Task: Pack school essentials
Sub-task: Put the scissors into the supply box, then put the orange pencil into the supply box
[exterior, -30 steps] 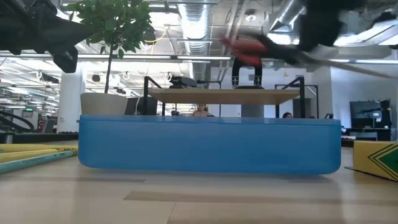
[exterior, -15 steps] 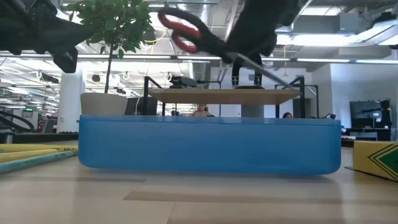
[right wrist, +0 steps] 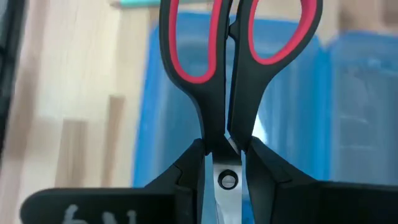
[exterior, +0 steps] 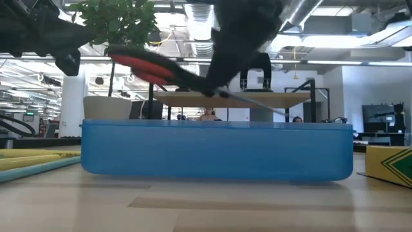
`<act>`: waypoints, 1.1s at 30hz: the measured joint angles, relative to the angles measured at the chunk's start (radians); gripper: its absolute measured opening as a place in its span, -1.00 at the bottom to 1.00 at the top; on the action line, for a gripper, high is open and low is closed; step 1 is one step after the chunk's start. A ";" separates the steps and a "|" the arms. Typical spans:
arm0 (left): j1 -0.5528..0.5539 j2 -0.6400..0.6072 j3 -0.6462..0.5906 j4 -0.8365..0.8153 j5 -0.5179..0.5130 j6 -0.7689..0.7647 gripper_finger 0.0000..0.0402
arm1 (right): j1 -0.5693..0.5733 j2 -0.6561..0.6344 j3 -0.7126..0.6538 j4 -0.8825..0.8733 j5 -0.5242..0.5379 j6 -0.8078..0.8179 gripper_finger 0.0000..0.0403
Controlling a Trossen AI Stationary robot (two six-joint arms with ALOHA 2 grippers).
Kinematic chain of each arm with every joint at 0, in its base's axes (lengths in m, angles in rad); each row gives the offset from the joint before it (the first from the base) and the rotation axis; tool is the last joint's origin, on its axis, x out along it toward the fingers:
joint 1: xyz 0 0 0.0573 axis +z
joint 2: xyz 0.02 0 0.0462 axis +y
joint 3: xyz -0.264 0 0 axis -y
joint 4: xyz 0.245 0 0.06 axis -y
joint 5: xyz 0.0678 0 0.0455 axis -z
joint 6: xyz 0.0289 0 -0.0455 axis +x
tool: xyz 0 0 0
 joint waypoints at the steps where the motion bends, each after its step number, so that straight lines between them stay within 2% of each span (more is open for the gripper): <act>1: 0.000 0.000 0.000 0.000 0.000 -0.001 -1.00 | 0.000 0.013 0.005 -0.006 -0.007 0.000 -0.53; 14: 0.000 0.000 0.000 0.000 0.001 -0.002 -1.00 | 0.002 0.061 0.011 -0.005 -0.045 0.057 -0.45; 19: 0.000 0.000 0.000 0.000 0.002 -0.002 -1.00 | 0.001 0.061 0.011 0.001 -0.071 0.075 -0.30; 28: 0.000 0.000 0.000 0.000 0.002 -0.003 -1.00 | -0.001 0.061 0.011 0.006 -0.072 0.099 0.08; 30: 0.000 0.000 0.000 0.000 0.002 -0.003 -1.00 | -0.006 0.060 0.013 -0.044 -0.072 0.105 0.14; 33: 0.000 0.000 0.000 -0.001 0.002 -0.003 -1.00 | -0.009 0.028 0.033 -0.223 -0.071 0.181 0.16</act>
